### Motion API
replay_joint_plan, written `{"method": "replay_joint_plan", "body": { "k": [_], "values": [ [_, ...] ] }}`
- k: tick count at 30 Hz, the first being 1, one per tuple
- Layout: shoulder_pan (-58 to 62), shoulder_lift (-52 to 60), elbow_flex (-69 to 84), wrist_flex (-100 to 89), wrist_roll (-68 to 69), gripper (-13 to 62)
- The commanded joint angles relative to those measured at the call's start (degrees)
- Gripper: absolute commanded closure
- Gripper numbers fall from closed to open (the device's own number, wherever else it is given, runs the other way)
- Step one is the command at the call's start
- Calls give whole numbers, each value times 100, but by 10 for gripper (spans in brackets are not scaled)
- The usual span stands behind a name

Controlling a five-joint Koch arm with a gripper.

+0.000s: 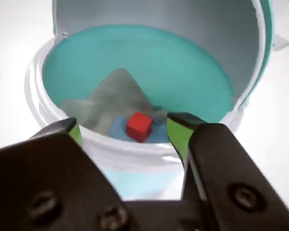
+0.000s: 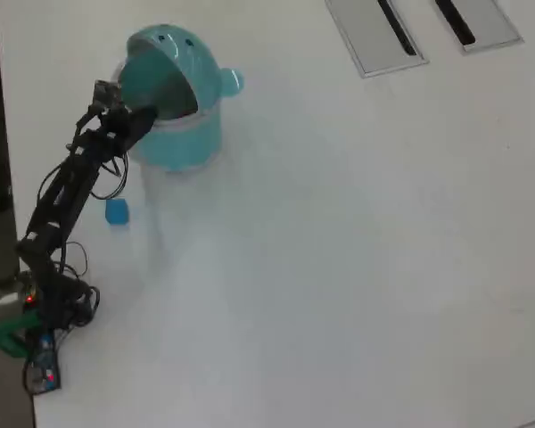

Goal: Grasp RGB lego blocks and put them in the bin one by one.

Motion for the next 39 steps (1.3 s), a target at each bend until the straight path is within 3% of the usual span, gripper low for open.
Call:
{"method": "replay_joint_plan", "body": {
  "k": [1,20,39],
  "values": [
    [132,519,-35,0,-79,163],
    [211,2637,2971,879,-413,163],
    [-501,2698,4685,940,-475,163]
  ]
}}
